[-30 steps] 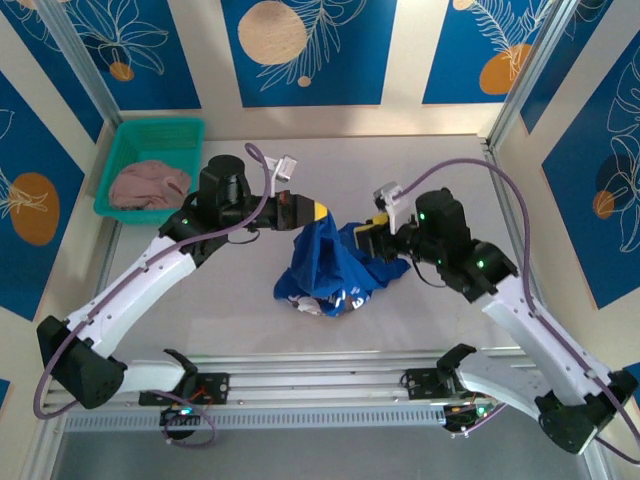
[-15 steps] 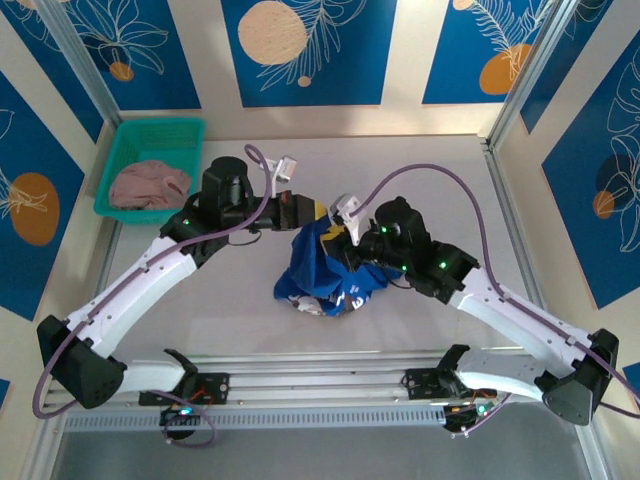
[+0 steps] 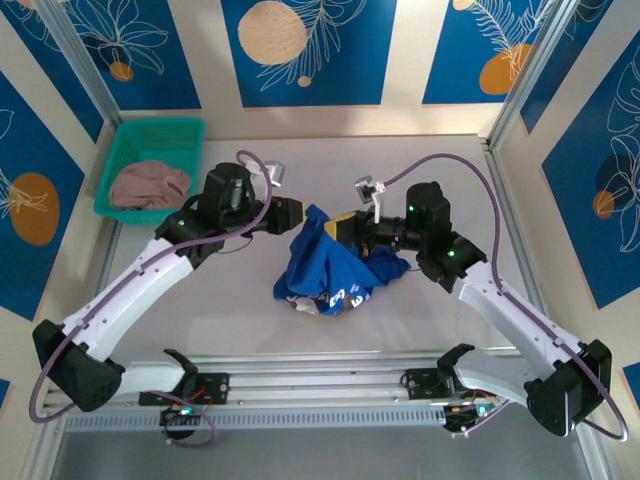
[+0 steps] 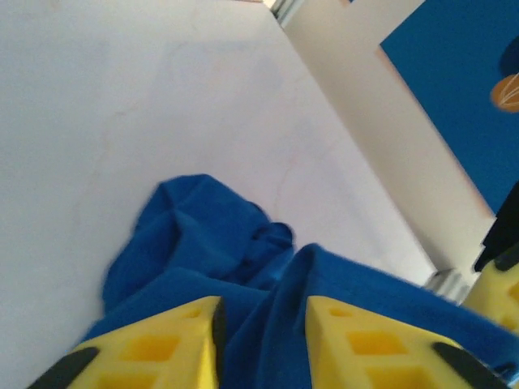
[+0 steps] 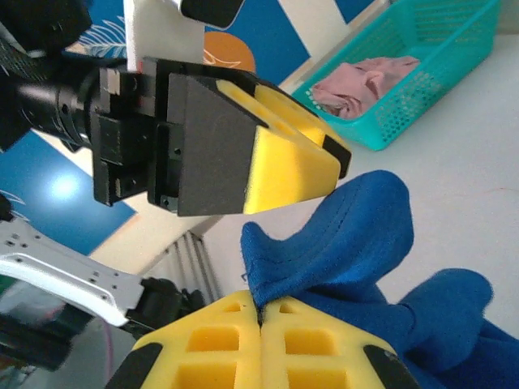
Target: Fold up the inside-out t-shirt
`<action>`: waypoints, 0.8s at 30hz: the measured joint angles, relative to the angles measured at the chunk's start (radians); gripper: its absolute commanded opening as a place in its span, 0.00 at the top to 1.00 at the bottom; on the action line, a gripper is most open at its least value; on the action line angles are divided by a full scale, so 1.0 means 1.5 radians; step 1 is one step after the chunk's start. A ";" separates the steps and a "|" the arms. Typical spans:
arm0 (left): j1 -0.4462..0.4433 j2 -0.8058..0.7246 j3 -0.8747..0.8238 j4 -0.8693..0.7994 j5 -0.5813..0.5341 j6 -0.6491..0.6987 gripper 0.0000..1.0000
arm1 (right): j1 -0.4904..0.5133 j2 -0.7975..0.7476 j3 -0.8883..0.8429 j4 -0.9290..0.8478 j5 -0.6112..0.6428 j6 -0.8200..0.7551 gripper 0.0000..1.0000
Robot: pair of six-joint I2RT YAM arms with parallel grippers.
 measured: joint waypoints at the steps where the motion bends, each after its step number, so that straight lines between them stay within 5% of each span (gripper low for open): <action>1: 0.000 -0.009 0.000 -0.009 -0.007 0.011 0.56 | -0.004 0.004 -0.002 0.011 -0.008 0.018 1.00; 8: -0.015 -0.092 -0.045 -0.035 -0.010 0.061 0.47 | -0.027 0.021 -0.003 0.059 -0.026 0.092 1.00; 15: -0.054 -0.039 -0.056 -0.058 -0.010 0.104 0.41 | -0.032 0.021 -0.003 0.073 -0.033 0.114 1.00; 16: -0.056 -0.022 -0.056 -0.057 -0.008 0.108 0.46 | -0.032 0.021 -0.003 0.073 -0.033 0.115 1.00; 20: -0.059 0.035 -0.054 -0.048 -0.004 0.116 0.96 | -0.036 0.019 -0.003 0.060 -0.035 0.101 1.00; 24: -0.035 0.028 -0.067 0.025 0.092 0.087 1.00 | -0.072 -0.012 -0.004 -0.012 -0.017 0.045 1.00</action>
